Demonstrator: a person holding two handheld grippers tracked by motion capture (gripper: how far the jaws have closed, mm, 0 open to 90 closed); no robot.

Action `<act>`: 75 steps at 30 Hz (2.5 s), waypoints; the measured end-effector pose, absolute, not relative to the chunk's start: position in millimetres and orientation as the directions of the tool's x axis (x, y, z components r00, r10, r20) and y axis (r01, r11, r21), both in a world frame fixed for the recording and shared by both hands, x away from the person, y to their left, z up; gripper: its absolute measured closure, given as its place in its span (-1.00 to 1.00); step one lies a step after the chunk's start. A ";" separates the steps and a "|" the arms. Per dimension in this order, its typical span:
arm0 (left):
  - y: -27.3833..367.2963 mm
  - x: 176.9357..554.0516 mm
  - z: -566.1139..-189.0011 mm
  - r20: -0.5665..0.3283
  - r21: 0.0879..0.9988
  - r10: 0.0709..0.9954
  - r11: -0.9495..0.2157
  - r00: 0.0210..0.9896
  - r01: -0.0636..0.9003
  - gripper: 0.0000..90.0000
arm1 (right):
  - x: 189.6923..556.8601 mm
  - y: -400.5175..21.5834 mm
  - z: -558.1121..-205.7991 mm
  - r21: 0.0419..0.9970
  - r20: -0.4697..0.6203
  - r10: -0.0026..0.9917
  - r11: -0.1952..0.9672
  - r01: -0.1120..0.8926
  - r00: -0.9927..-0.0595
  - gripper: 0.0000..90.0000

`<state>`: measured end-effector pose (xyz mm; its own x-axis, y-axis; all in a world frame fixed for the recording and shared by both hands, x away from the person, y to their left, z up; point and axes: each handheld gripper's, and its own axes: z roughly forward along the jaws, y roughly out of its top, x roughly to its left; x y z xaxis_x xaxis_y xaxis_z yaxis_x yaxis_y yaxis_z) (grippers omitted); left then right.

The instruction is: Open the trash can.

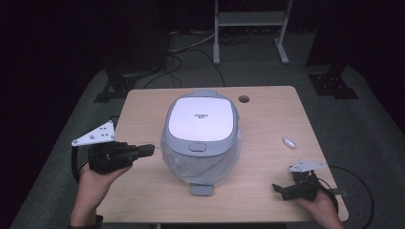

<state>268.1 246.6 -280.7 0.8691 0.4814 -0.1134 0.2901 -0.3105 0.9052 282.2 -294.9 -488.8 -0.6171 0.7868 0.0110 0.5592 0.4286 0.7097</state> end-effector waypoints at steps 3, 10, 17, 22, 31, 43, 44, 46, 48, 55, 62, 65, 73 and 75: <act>242.6 267.9 -277.1 -0.115 0.908 0.471 -0.306 0.875 0.285 0.98 | 282.2 -294.8 -488.8 0.710 0.011 0.787 0.429 0.559 -0.617 -1.00; 231.2 268.7 -271.8 -0.110 0.916 0.448 -0.300 0.887 0.265 0.98 | 282.3 -294.9 -488.8 0.710 0.011 0.787 0.429 0.559 -0.617 -1.00; 218.0 271.1 -265.0 -0.101 0.924 0.421 -0.296 0.902 0.242 0.98 | 282.3 -294.9 -488.8 0.710 0.011 0.787 0.429 0.559 -0.617 -1.00; 207.5 273.3 -261.7 -0.097 0.926 0.402 -0.298 0.911 0.230 0.98 | 282.3 -294.9 -488.8 0.710 0.011 0.787 0.429 0.559 -0.617 -1.00; 189.9 276.8 -260.6 -0.091 0.925 0.366 -0.313 0.926 0.215 0.98 | 282.3 -294.9 -488.8 0.710 0.011 0.787 0.429 0.559 -0.617 -1.00; 169.8 279.1 -260.4 -0.093 0.926 0.323 -0.321 0.942 0.201 0.98 | 282.3 -294.9 -488.8 0.710 0.011 0.787 0.429 0.559 -0.617 -1.00; 167.7 279.3 -260.9 -0.094 0.925 0.320 -0.321 0.943 0.201 0.98 | 282.3 -294.9 -488.8 0.710 0.011 0.787 0.429 0.559 -0.617 -1.00; 164.0 280.1 -261.7 -0.093 0.923 0.312 -0.328 0.945 0.199 0.98 | 282.3 -294.9 -488.8 0.710 0.011 0.787 0.429 0.559 -0.617 -1.00; 160.3 280.5 -262.4 -0.096 0.923 0.306 -0.330 0.947 0.200 0.98 | 282.3 -294.9 -488.8 0.710 0.011 0.787 0.429 0.559 -0.617 -1.00; 150.3 283.0 -264.1 -0.097 0.917 0.287 -0.346 0.953 0.197 0.98 | 282.3 -294.9 -488.8 0.710 0.011 0.787 0.429 0.559 -0.617 -1.00; 146.9 283.7 -265.5 -0.096 0.916 0.285 -0.349 0.954 0.197 0.98 | 282.3 -294.9 -488.8 0.710 0.011 0.787 0.429 0.559 -0.617 -1.00; 146.3 282.8 -264.9 -0.088 0.913 0.291 -0.358 0.953 0.193 0.98 | 282.3 -294.9 -488.8 0.710 0.011 0.787 0.429 0.559 -0.617 -1.00; 145.8 284.5 -267.5 -0.112 0.909 0.286 -0.358 0.952 0.214 1.00 | 282.2 -294.9 -488.8 0.710 0.011 0.787 0.429 0.559 -0.617 -1.00; 145.8 284.4 -267.7 -0.111 0.908 0.290 -0.359 0.951 0.216 1.00 | 282.2 -294.9 -488.8 0.710 0.011 0.787 0.429 0.559 -0.617 -1.00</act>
